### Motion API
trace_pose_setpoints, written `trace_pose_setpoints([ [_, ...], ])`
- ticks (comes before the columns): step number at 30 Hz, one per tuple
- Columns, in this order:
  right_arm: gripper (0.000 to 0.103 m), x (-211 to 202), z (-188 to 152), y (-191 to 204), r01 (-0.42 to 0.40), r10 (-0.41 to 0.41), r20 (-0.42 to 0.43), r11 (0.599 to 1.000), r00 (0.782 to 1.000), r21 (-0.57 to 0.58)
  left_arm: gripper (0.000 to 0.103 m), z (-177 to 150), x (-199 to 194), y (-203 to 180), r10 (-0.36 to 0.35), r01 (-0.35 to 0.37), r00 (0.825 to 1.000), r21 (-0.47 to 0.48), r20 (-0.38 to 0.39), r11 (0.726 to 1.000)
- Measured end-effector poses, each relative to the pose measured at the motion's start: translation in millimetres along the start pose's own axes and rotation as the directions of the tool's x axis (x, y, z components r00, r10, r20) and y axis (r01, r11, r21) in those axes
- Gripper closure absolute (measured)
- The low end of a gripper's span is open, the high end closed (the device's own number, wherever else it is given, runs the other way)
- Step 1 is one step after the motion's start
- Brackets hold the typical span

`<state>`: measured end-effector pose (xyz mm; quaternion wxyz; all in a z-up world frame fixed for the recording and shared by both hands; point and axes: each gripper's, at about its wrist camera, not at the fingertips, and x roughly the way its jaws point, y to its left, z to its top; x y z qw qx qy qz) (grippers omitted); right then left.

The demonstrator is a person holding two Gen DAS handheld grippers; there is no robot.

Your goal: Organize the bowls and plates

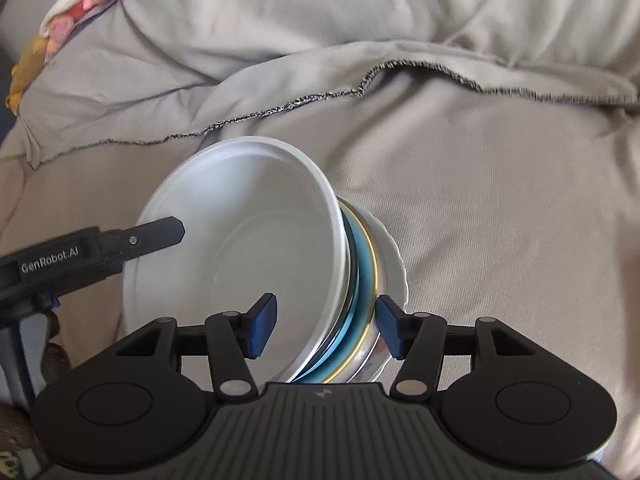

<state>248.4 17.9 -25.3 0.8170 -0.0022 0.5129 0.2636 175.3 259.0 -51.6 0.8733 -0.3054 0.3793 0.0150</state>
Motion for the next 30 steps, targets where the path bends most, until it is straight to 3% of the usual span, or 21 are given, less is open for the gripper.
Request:
trace_pose_setpoints([
  [4, 0.047, -4.4, 0.4, -0.4, -0.014, 0.014, 0.02, 1.0, 1.0, -0.009, 0.062, -2.6, 4.6, -1.4, -0.01, 0.01, 0.999, 0.018, -0.036, 1.0],
  [6, 0.047, -6.9, -0.8, -6.1, -0.022, 0.022, 0.03, 1.0, 0.999, 0.007, 0.059, -3.3, 4.8, -3.0, -0.049, 0.05, 0.998, 0.012, -0.05, 0.999],
  [10, 0.047, -6.6, -4.8, -15.6, -0.045, 0.044, 0.039, 0.998, 0.998, 0.046, 0.058, -6.5, 5.4, -11.7, -0.04, 0.042, 0.999, 0.052, -0.03, 0.998],
  [16, 0.046, -15.5, -8.2, -1.8, -0.071, 0.069, 0.081, 0.997, 0.994, 0.024, 0.061, -2.5, -2.0, 0.6, -0.095, 0.094, 0.995, -0.017, -0.008, 0.995],
  [20, 0.046, -21.9, -10.4, -3.1, -0.088, 0.085, 0.096, 0.996, 0.992, 0.024, 0.062, -2.2, -7.8, -2.8, -0.135, 0.135, 0.991, -0.014, -0.003, 0.991],
  [24, 0.046, -21.6, -8.2, -7.9, -0.09, 0.086, 0.1, 0.995, 0.991, 0.036, 0.062, -4.4, -7.7, -11.7, -0.109, 0.108, 0.994, 0.026, 0.014, 0.994],
  [30, 0.046, -15.6, -10.0, -7.6, -0.092, 0.088, 0.086, 0.995, 0.992, 0.043, 0.061, -3.2, -7.1, -8.3, -0.149, 0.149, 0.988, 0.001, 0.032, 0.989],
])
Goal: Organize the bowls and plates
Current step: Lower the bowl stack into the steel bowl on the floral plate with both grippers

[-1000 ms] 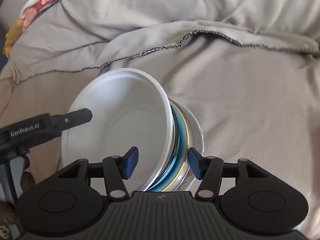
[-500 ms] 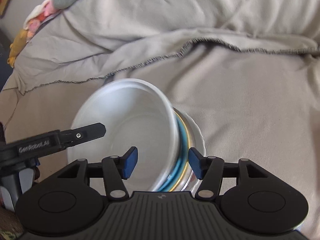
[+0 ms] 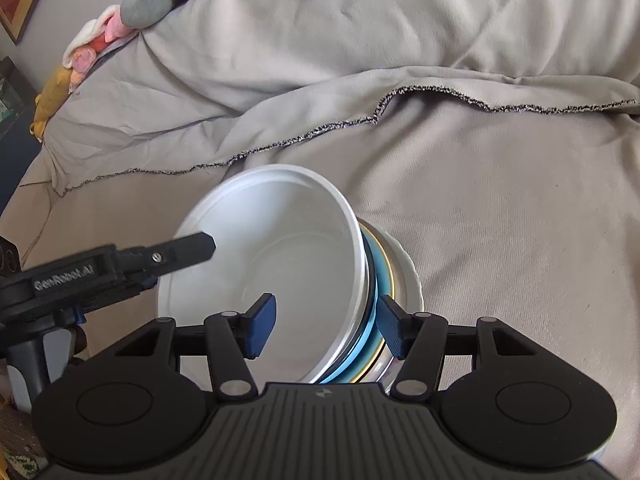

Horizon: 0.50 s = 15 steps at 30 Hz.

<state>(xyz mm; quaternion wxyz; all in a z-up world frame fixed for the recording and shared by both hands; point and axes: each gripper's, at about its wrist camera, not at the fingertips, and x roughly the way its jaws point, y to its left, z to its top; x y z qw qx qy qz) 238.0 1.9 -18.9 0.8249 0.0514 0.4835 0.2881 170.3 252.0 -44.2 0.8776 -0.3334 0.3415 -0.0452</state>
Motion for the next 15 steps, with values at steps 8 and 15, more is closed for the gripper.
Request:
trace_pose_setpoints([
  [8, 0.047, -3.0, -0.7, -4.3, -0.016, 0.016, 0.013, 1.0, 1.0, 0.022, 0.068, 3.7, -1.5, 11.4, 0.042, -0.043, 0.999, -0.038, -0.01, 0.998],
  [15, 0.047, -6.0, -1.2, -6.9, 0.024, -0.024, 0.029, 1.0, 0.999, 0.014, 0.068, 1.3, 4.9, 9.8, 0.159, -0.159, 0.987, 0.013, -0.024, 0.987],
])
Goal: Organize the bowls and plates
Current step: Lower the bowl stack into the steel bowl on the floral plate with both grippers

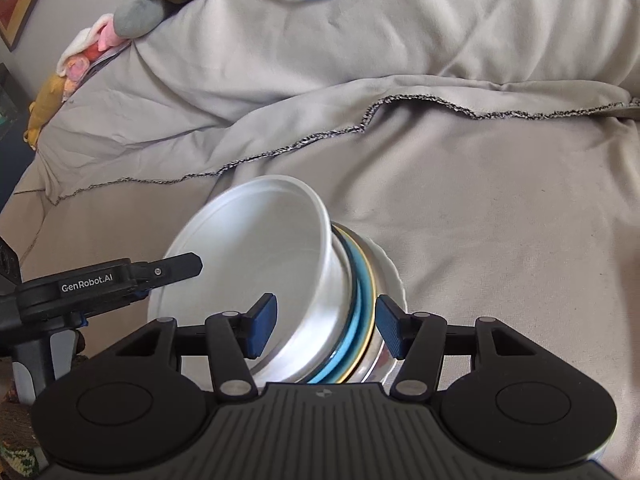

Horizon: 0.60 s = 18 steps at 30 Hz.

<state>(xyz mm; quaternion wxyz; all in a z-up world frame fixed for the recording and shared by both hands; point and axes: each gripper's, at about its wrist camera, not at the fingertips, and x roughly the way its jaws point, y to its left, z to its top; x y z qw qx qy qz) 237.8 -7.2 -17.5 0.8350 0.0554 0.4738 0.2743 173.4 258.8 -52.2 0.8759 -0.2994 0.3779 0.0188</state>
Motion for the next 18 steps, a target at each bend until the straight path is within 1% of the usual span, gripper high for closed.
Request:
trace_pose_setpoints([
  [1, 0.047, 1.1, -0.3, -1.8, 0.002, -0.002, -0.003, 1.0, 1.0, 0.003, 0.068, -0.2, -0.8, -0.2, -0.013, 0.013, 1.0, 0.001, 0.004, 1.0],
  [3, 0.047, 2.8, -1.9, -4.7, 0.005, -0.005, -0.008, 1.0, 1.0, 0.009, 0.068, -0.4, -4.4, -0.7, -0.074, 0.074, 0.997, -0.008, 0.013, 0.997],
  [5, 0.047, 4.1, -3.4, -8.5, 0.005, -0.005, -0.009, 1.0, 1.0, 0.016, 0.067, -0.7, -10.2, -4.1, -0.137, 0.138, 0.99, -0.009, 0.027, 0.99],
  [6, 0.047, 4.1, -4.0, -9.7, 0.001, 0.0, -0.009, 1.0, 1.0, 0.021, 0.067, -1.3, -12.7, -7.6, -0.149, 0.149, 0.988, 0.001, 0.037, 0.989],
  [9, 0.047, 1.4, -5.4, -10.2, -0.021, 0.021, -0.002, 0.999, 1.0, 0.026, 0.067, -2.0, -13.5, -14.8, -0.144, 0.143, 0.988, 0.019, 0.051, 0.99],
  [12, 0.047, -2.5, -7.3, -5.3, -0.054, 0.054, 0.005, 0.998, 0.999, 0.008, 0.067, -1.0, -11.6, -13.8, -0.143, 0.143, 0.988, 0.003, 0.05, 0.99],
  [14, 0.047, -3.0, -8.1, 0.0, -0.058, 0.058, 0.007, 0.998, 0.998, -0.008, 0.068, -0.5, -12.4, -13.0, -0.142, 0.142, 0.988, -0.008, 0.055, 0.99],
  [16, 0.047, -3.5, -8.0, 3.7, -0.048, 0.048, 0.012, 0.999, 0.999, -0.021, 0.068, 0.4, -16.3, -14.0, -0.112, 0.113, 0.991, -0.015, 0.071, 0.993],
  [18, 0.047, -9.1, -6.8, 4.9, -0.033, 0.034, 0.026, 0.999, 0.999, -0.03, 0.068, 1.0, -27.5, -18.6, -0.068, 0.071, 0.991, -0.021, 0.115, 0.997],
])
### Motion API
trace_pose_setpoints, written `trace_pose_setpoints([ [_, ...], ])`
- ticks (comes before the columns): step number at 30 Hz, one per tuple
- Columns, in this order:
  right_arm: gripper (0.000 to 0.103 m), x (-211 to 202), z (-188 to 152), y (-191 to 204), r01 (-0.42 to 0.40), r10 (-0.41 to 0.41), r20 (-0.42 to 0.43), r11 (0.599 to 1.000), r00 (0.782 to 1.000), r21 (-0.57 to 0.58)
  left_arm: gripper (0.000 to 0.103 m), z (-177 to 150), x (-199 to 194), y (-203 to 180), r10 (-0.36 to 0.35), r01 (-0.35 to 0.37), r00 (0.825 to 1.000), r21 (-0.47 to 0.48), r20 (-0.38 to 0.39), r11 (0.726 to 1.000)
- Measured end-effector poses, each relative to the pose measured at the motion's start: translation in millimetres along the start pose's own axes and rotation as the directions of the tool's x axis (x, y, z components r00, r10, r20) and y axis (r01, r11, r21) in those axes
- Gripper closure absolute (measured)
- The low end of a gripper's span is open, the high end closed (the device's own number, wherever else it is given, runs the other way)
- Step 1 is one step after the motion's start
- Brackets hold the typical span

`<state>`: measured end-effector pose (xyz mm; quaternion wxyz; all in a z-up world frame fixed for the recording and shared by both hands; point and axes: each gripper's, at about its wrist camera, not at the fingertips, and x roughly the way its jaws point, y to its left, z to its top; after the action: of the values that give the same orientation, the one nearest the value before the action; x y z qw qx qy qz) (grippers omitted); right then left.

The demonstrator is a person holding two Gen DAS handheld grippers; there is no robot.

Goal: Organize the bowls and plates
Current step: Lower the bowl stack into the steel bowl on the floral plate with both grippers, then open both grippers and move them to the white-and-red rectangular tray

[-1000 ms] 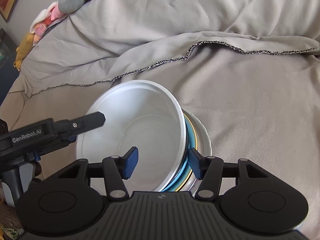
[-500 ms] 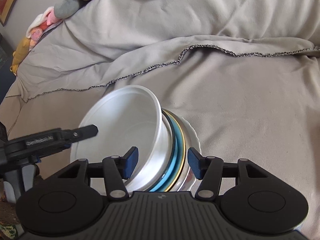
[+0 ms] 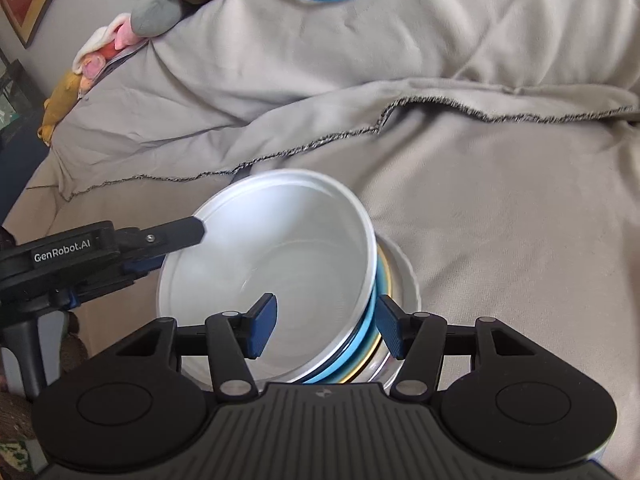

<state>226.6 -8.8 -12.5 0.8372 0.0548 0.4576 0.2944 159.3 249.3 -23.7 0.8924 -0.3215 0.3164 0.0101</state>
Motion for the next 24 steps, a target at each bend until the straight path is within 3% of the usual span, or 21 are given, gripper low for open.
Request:
trace_pose_setpoints([
  [3, 0.046, -23.4, 3.9, -8.8, -0.012, 0.011, 0.059, 1.0, 0.998, 0.007, 0.068, 3.8, -20.9, -16.8, 0.013, -0.013, 0.997, 0.003, 0.082, 1.0],
  [5, 0.043, -45.4, 5.2, -19.4, 0.027, -0.027, 0.123, 1.0, 0.992, -0.004, 0.068, 6.7, -24.0, -40.9, -0.001, -0.003, 0.996, 0.042, 0.092, 0.999],
  [8, 0.03, -81.7, 6.6, -51.6, 0.153, -0.146, 0.214, 0.988, 0.966, -0.016, 0.067, 0.6, -6.1, -98.2, -0.029, 0.025, 0.999, 0.164, 0.024, 0.986],
  [10, 0.029, -103.6, 6.1, -84.2, 0.254, -0.245, 0.23, 0.967, 0.942, -0.009, 0.067, -13.7, 20.0, -139.7, -0.074, 0.09, 0.994, 0.231, -0.077, 0.969],
  [12, 0.029, -121.5, 4.5, -126.3, 0.344, -0.341, 0.213, 0.939, 0.916, 0.024, 0.067, -38.2, 56.7, -181.2, -0.109, 0.162, 0.974, 0.277, -0.199, 0.947],
  [14, 0.029, -136.6, 0.0, -174.8, 0.395, -0.407, 0.177, 0.913, 0.896, 0.099, 0.068, -68.2, 98.1, -218.1, -0.143, 0.243, 0.936, 0.294, -0.322, 0.925],
  [17, 0.029, -148.2, -14.3, -246.5, 0.403, -0.436, 0.103, 0.884, 0.894, 0.238, 0.071, -117.7, 160.0, -258.0, -0.188, 0.344, 0.836, 0.226, -0.516, 0.911],
  [19, 0.03, -150.3, -29.1, -284.0, 0.411, -0.454, 0.073, 0.855, 0.888, 0.317, 0.071, -145.0, 194.5, -279.2, -0.153, 0.344, 0.791, 0.223, -0.593, 0.912],
  [21, 0.031, -150.0, -44.0, -310.6, 0.41, -0.465, 0.064, 0.831, 0.883, 0.376, 0.071, -166.1, 217.3, -294.7, -0.101, 0.322, 0.776, 0.254, -0.623, 0.912],
  [24, 0.036, -144.3, -60.5, -341.1, 0.385, -0.455, 0.055, 0.806, 0.889, 0.449, 0.071, -178.1, 241.1, -306.6, -0.038, 0.265, 0.802, 0.297, -0.597, 0.917],
])
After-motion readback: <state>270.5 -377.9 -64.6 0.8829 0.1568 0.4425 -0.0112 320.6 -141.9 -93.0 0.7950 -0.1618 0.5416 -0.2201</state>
